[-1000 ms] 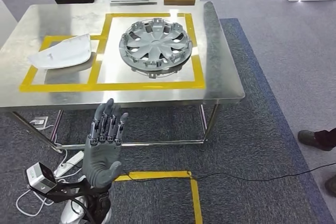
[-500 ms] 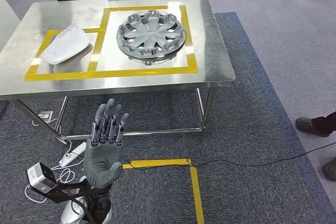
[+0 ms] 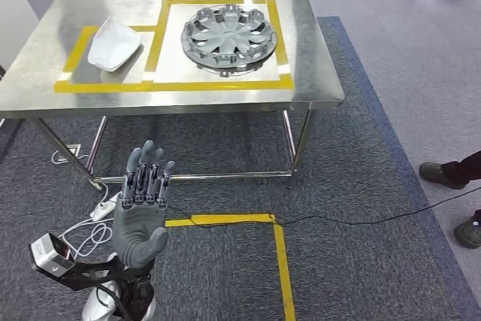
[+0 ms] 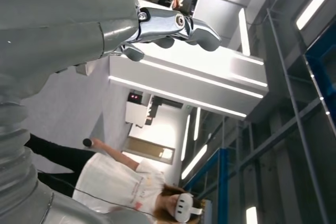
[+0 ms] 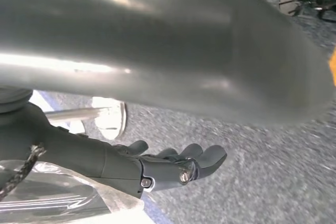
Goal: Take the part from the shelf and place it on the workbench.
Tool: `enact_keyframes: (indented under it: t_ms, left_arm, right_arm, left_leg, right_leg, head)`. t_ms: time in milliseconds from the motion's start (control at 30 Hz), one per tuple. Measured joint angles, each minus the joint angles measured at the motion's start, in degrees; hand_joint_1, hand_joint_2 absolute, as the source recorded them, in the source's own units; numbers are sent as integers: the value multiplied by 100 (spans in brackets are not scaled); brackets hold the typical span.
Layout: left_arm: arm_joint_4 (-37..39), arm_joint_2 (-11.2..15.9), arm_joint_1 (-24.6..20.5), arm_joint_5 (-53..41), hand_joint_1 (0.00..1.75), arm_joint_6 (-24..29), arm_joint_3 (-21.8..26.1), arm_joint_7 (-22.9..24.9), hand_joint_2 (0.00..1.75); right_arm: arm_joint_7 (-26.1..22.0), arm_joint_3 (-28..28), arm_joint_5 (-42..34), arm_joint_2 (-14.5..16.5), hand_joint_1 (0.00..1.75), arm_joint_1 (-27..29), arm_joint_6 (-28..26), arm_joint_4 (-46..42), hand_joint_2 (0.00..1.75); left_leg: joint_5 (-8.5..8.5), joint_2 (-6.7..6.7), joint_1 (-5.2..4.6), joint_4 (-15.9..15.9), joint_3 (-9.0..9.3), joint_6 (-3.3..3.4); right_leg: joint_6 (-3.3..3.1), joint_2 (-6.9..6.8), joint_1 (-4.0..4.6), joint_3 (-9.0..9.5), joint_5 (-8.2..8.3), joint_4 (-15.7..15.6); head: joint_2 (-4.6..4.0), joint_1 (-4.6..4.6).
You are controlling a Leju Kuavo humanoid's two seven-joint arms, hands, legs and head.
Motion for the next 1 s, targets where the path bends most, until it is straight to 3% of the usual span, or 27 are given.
enact_keyframes:
  t_ms: [33,67,100,133,167,233,267,300,333,400,433,467,533,567,600,633,667,700,767,800,900,933,1000]
  left_arm:
    - [-4,0,6,0,0,1,11,0,175]
    - [-4,0,12,0,0,0,20,0,175]
    - [-4,0,19,0,0,-1,27,0,175]
    - [-4,0,24,0,0,-3,33,0,175]
    - [-5,0,28,0,0,-5,40,0,175]
    - [-18,-1,30,-1,0,-11,52,0,175]
    - [-32,-2,30,-4,0,-14,58,0,175]
    - [-46,-3,30,-10,0,-18,63,0,175]
    - [-57,-5,31,-18,0,-22,68,0,175]
    - [-63,-5,45,-31,0,-29,74,0,175]
    - [-63,-5,59,-33,0,-30,76,0,175]
    - [-63,-3,72,-33,0,-29,78,1,175]
    - [-63,-2,93,-33,0,-23,78,2,87]
    - [-63,-2,102,-30,0,-19,79,2,44]
    - [-63,-2,113,-27,0,-13,79,2,0]
    - [-63,-2,124,-24,0,-5,80,2,0]
    - [-63,-2,132,-22,0,2,80,2,0]
    - [-67,-3,137,-22,0,9,80,2,0]
    - [-85,-5,138,-24,0,17,80,2,0]
    - [-96,-7,141,-24,0,20,81,2,0]
    - [-116,-11,168,-41,0,56,85,1,0]
    - [-121,-13,179,-60,0,83,86,0,0]
    - [-128,-16,204,-96,0,145,87,2,0]
  right_arm:
    - [-2,-3,0,0,0,0,-1,0,0]
    - [-5,-6,0,0,0,1,-2,0,0]
    - [-10,-8,2,0,0,1,-2,0,0]
    - [-14,-9,5,0,0,1,-3,0,0]
    - [-18,-9,9,0,0,-1,-4,0,0]
    - [-29,-9,15,0,0,-17,-9,-1,0]
    - [-38,-9,15,0,0,-31,-14,-1,0]
    - [-44,-9,15,0,0,-40,-20,-1,0]
    - [-50,-9,15,0,0,-43,-25,-1,0]
    - [-53,-10,14,1,0,-26,-31,2,0]
    - [-52,-11,16,1,0,-19,-32,4,0]
    - [-51,-13,22,1,0,-15,-34,5,0]
    - [-60,-13,58,1,0,-9,-48,8,0]
    - [-72,-13,86,2,0,-2,-64,8,0]
    - [-87,-12,114,2,0,7,-85,8,0]
    - [-102,-11,136,2,0,16,-108,8,0]
    - [-113,-11,150,2,0,20,-127,7,0]
    - [-125,-11,157,3,0,22,-146,7,0]
    - [-164,-9,165,14,0,25,-185,7,0]
    - [-193,-8,169,19,0,25,-204,7,0]
    - [-283,-7,157,24,0,28,-272,7,0]
    - [-303,-8,134,24,0,32,-291,7,0]
    - [-309,-10,77,24,0,37,-299,7,0]
  left_leg:
    - [59,1,-7,3,-80,14]
    - [121,2,-14,7,-162,16]
    - [184,3,-22,11,-244,15]
    - [244,3,-26,18,-325,9]
    - [301,3,-29,27,-402,-1]
    - [399,-4,-39,62,-527,-37]
    - [445,-5,-47,80,-568,-63]
    - [490,-4,-54,91,-591,-90]
    - [535,-1,-57,90,-606,-119]
    - [574,-5,-45,93,-637,-184]
    - [459,-13,-36,161,-674,-218]
    - [239,-21,-27,334,-732,-251]
    - [-356,-28,-8,1002,-894,-305]
    - [-554,-28,-3,1390,-963,-322]
    - [-616,-28,0,1670,-977,-329]
    - [-568,-28,1,1754,-906,-326]
    - [-445,-28,1,1594,-724,-312]
    - [-303,-29,-2,1218,-441,-283]
    - [-196,-30,-18,366,112,-204]
    - [-190,-30,-32,104,259,-168]
    - [-142,-22,-45,-44,267,-86]
    - [-103,-16,-33,-64,249,-50]
    - [-17,-1,-10,-96,182,17]
  right_leg:
    - [12,3,-1,-116,-258,396]
    - [19,3,-1,-194,-414,760]
    - [23,4,0,-205,-439,995]
    - [20,4,0,-118,-335,1031]
    - [10,4,0,79,-155,846]
    - [-17,6,5,726,56,10]
    - [-39,11,11,1024,37,-418]
    - [-61,16,18,1207,-20,-717]
    - [-88,20,32,1274,-70,-863]
    - [-175,7,30,1180,-15,-884]
    - [-229,-5,25,1129,35,-883]
    - [-276,-19,13,1071,92,-889]
    - [-324,-33,11,954,196,-885]
    - [-326,-37,14,901,249,-876]
    - [-323,-39,17,844,300,-861]
    - [-317,-41,19,788,344,-839]
    - [-310,-40,23,729,378,-815]
    - [-301,-38,27,684,402,-793]
    - [-269,-32,42,629,441,-761]
    - [-243,-31,48,611,465,-751]
    - [-140,-31,44,564,521,-737]
    - [-111,-24,41,519,464,-679]
    - [-63,0,29,294,137,-236]
  head:
    - [0,9]
    - [0,10]
    - [0,9]
    - [0,9]
    - [0,8]
    - [0,12]
    - [0,12]
    - [0,15]
    - [0,17]
    - [0,23]
    - [0,14]
    - [0,1]
    - [0,-27]
    - [0,-30]
    - [0,-29]
    - [0,-30]
    - [0,-29]
    - [0,-31]
    - [0,-27]
    - [0,-28]
    - [0,-36]
    - [0,-33]
    - [0,-11]
